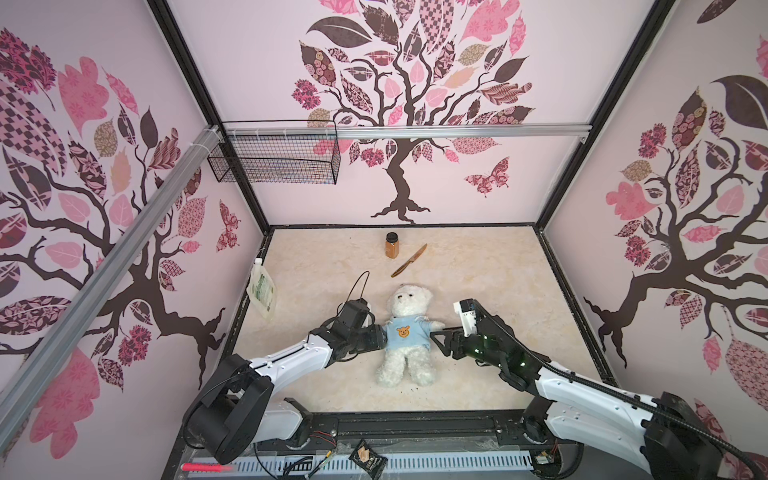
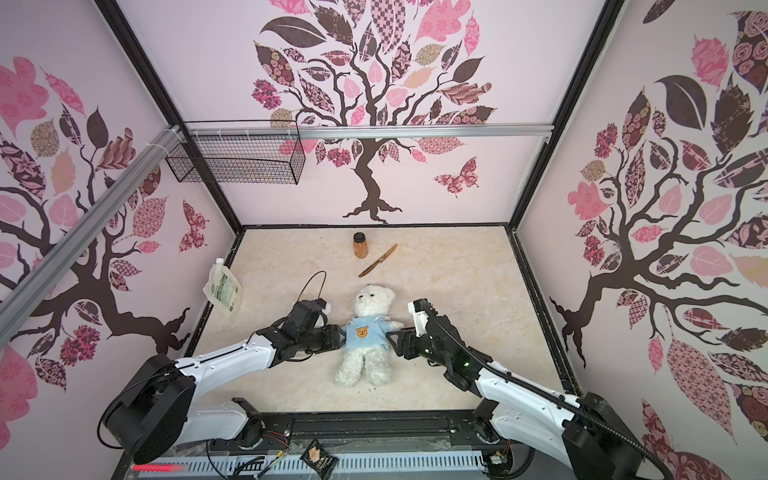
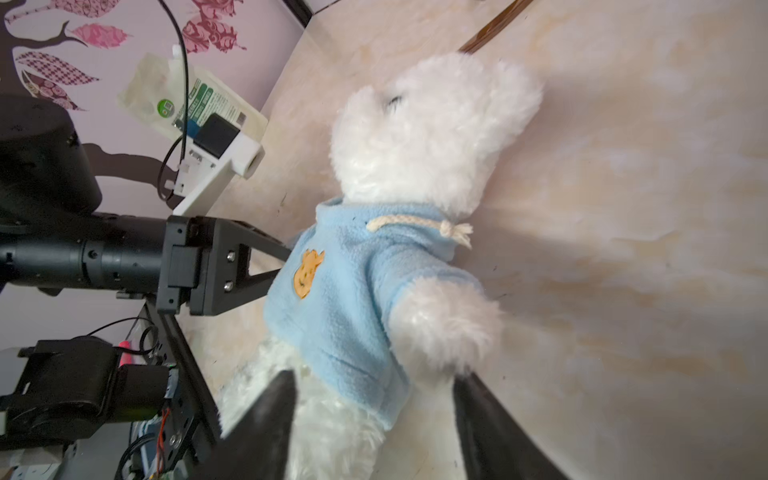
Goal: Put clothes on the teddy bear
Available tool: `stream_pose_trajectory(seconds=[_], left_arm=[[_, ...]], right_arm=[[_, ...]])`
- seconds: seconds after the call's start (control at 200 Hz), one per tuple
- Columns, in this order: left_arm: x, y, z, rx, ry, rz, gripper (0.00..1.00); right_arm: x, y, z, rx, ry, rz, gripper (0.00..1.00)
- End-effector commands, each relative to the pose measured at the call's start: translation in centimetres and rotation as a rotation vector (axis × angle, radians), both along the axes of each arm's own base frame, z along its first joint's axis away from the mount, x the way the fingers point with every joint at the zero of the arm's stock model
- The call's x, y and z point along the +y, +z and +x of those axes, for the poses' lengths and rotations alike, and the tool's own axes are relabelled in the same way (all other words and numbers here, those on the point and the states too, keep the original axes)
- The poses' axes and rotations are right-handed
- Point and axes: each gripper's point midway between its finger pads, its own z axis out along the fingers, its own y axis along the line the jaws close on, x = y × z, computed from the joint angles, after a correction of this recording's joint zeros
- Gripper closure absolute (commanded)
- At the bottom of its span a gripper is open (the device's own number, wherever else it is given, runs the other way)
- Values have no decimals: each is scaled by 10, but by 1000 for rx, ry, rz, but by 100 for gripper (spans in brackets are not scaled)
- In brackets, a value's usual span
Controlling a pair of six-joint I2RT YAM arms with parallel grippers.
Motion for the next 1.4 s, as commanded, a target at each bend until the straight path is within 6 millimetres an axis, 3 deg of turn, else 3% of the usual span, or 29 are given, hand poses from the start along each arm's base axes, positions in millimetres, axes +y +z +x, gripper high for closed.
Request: stream_pose_trajectory(seconds=[0.0,0.225,0.425,0.505,0.59,0.665,0.715,0.785,0.95,1.075,1.23,1.395], left_arm=[[-4,11,1,-43,-18,-34,48],[-8,10,-8,-36,-30,-48,48],[-23,6,-15,-31,-68,-53,47],[-28,3,-18,-24,-85,-52,47],[-33,-2,-21,-9,-100,-54,47],[-33,-2,-22,-6,-100,-57,46],[-32,1,-20,-18,-96,-48,44],[-27,11,-15,-52,-84,-28,38],[0,36,0,-148,4,2,31],[37,44,15,-177,130,3,30],[68,63,27,-227,257,-16,30],[93,69,32,-221,365,-49,29]], right_arm=[[1,-8,-1,100,-22,60,15],[19,-18,-7,252,-3,192,13],[32,-40,-6,341,8,215,14],[43,-39,-3,330,31,244,16],[52,-33,5,286,52,259,25],[53,-28,13,221,51,240,45],[48,-28,20,179,32,181,60],[36,-22,33,88,-5,74,69],[-1,20,65,-207,-94,-249,81],[-12,51,75,-373,-115,-481,82],[-1,61,73,-578,-115,-855,82],[33,35,59,-715,-27,-1136,80]])
